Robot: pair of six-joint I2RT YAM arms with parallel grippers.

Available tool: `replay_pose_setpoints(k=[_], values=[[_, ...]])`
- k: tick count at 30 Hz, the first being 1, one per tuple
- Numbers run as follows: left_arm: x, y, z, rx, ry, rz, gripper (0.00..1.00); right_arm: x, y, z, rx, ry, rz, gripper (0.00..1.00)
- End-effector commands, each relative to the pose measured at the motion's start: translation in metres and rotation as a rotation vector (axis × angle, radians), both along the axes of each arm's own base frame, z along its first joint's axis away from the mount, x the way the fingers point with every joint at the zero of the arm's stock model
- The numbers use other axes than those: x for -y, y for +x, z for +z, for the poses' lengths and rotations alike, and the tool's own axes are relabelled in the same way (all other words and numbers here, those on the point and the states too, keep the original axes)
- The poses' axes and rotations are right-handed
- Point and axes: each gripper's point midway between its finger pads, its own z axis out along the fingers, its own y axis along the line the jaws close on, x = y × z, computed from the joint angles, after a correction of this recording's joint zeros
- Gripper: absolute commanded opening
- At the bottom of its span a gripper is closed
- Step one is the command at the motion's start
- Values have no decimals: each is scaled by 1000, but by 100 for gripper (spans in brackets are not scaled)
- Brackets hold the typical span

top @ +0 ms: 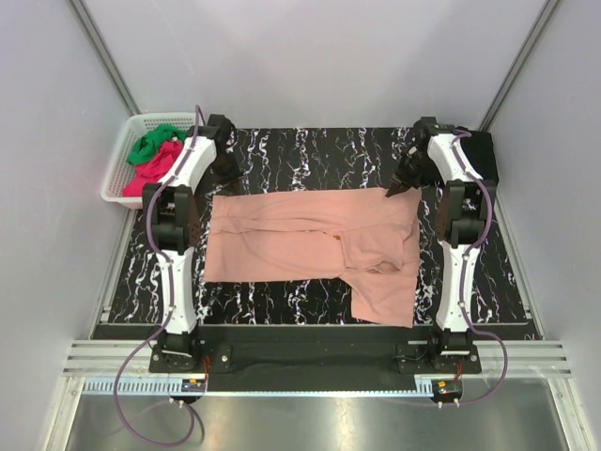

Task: Fold and stack the t-shirts
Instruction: Fold the tshirt

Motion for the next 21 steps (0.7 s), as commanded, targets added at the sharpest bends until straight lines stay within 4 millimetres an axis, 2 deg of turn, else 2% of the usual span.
replay_pose_setpoints(k=[1,6,12,21], values=[[5,2,11,-26,-51,-20,0,-2,-2,7,-34,21,-6,0],[0,-4,6,-47,-34,-16,0,6,-6,0,-75,-26,-37,0],[-6,-13,-17,-108,-9,1,0,19,-7,-13,-120,-107,-69,0],[-8,-22,-41,-169,7,-3,0,19,-17,-33,-201,-113,-63,0]])
